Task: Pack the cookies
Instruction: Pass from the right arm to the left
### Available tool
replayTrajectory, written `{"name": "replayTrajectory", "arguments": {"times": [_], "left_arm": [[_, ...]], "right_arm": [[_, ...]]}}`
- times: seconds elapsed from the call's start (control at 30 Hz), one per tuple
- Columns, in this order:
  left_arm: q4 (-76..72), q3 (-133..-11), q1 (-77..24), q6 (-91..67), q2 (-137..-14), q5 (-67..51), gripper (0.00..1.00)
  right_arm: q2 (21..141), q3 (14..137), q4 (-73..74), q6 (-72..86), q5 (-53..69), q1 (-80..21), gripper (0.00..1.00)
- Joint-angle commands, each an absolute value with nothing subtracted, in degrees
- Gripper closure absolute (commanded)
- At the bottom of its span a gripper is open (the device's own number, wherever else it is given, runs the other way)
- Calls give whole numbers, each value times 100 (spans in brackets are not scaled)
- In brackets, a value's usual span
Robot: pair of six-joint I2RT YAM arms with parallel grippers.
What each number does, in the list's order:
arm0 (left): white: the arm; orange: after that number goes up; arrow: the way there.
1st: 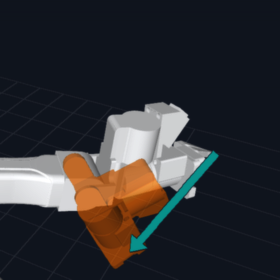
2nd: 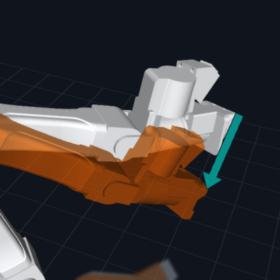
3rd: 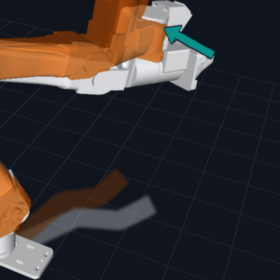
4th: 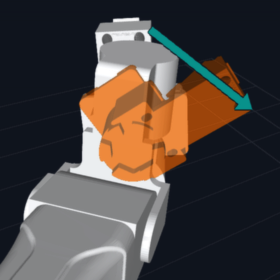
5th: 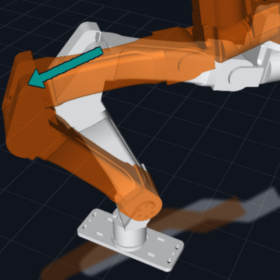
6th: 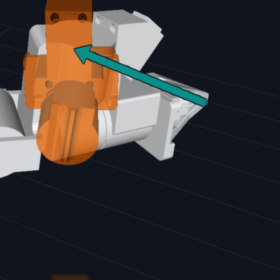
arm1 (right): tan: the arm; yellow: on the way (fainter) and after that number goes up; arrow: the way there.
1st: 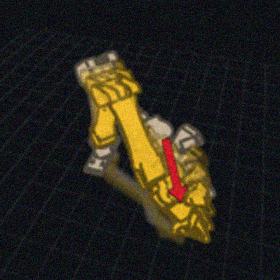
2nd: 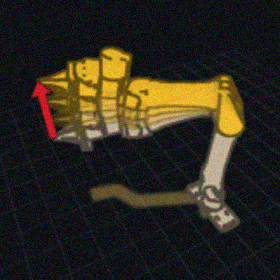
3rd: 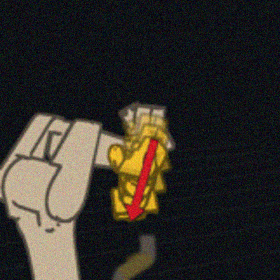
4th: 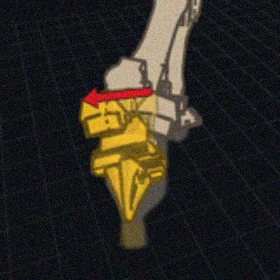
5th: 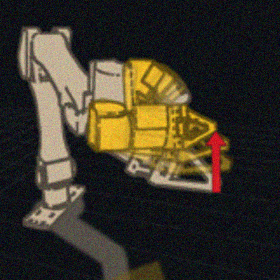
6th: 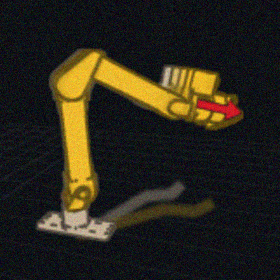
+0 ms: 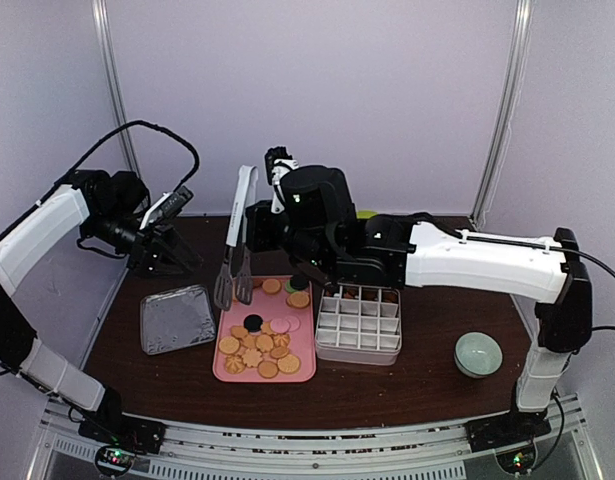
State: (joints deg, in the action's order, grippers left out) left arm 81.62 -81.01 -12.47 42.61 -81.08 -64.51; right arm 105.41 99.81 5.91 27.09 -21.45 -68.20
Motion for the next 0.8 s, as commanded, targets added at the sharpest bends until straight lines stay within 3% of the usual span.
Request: {"name": "replayTrajectory", "arguments": {"times": [0.0,0.37,0.43,0.53,0.6,0.67,0.77], "left_arm": [[8371,-8226,-1410,4489,-8286,-6944,31],[9205,-8231,-1598,5303,-8569,-7229,57],[9349,-8263,-1599,5445,-8606,-7250,68],[9483,-8335,-1591,5543,-8639,-7202,100],[9483,-8341,-1599,5539,-8624,-7153,100],[9483,-8345,-1593,5537,-8609,-7105,100],[9470,-8359,-1598,5537,-8601,-7029,100]], "right_arm": [[10611,10116,-491,3189,-1694,-6749,100],[10793,10078,-1208,3266,-1526,-6698,100],[10807,10029,-1286,3256,-1515,-6698,100],[10768,9910,-1397,3265,-1411,-6701,100],[10708,9796,-1466,3272,-1237,-6668,100],[10590,9632,-1491,3333,-961,-6583,89],[10258,8969,-1846,3480,-244,-6364,48]]}}
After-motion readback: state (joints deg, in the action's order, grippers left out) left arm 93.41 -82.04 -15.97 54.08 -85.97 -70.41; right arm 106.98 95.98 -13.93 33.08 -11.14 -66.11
